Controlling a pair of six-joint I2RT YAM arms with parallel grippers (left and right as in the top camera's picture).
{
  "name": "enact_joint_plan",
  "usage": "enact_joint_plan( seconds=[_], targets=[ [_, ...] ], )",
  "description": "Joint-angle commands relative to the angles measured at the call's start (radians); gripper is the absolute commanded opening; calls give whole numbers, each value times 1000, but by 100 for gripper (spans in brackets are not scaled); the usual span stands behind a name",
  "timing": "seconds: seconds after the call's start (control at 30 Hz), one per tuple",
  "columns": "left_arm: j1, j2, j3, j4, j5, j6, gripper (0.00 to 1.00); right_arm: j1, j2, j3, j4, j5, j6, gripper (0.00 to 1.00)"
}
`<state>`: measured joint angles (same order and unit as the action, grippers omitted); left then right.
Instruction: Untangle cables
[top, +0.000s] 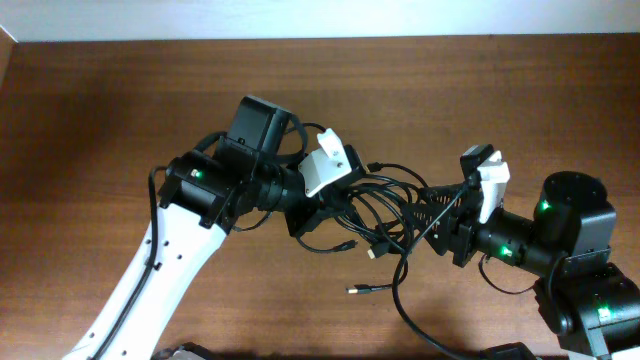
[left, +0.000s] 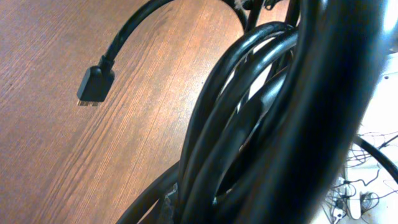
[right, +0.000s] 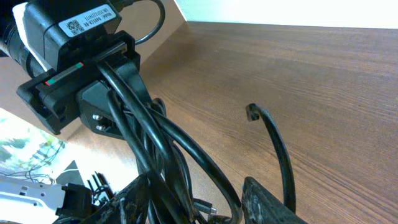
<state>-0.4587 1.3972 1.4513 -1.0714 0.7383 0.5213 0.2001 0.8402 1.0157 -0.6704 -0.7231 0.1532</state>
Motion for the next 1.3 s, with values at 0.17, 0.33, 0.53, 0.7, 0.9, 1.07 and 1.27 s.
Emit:
enact_joint_plan(
  seconds=[0.17,0.33,0.53,0.7,0.9,1.07,1.27],
  targets=[
    [1,-6,8,-4,111,7,0,2,-6,13,5,47,-26,47],
    [1,-6,8,-23,111,34,0,2,-6,13,35,47,-22,48],
    [0,-6,8,-24,111,33,0,2,-6,13,59,54,-18,53],
    [-40,-6,8,-24,111,34,0,2,-4,13,70,102,-18,54],
    [-117,-6,8,-24,111,101,0,2,32,13,69,119,-19,55],
    [-128,-6,8,-37,111,106,0,2,57,13,77,135,-19,55],
    [-128,-6,8,-81,115,123,0,2,56,13,147,173,-18,55]
  ],
)
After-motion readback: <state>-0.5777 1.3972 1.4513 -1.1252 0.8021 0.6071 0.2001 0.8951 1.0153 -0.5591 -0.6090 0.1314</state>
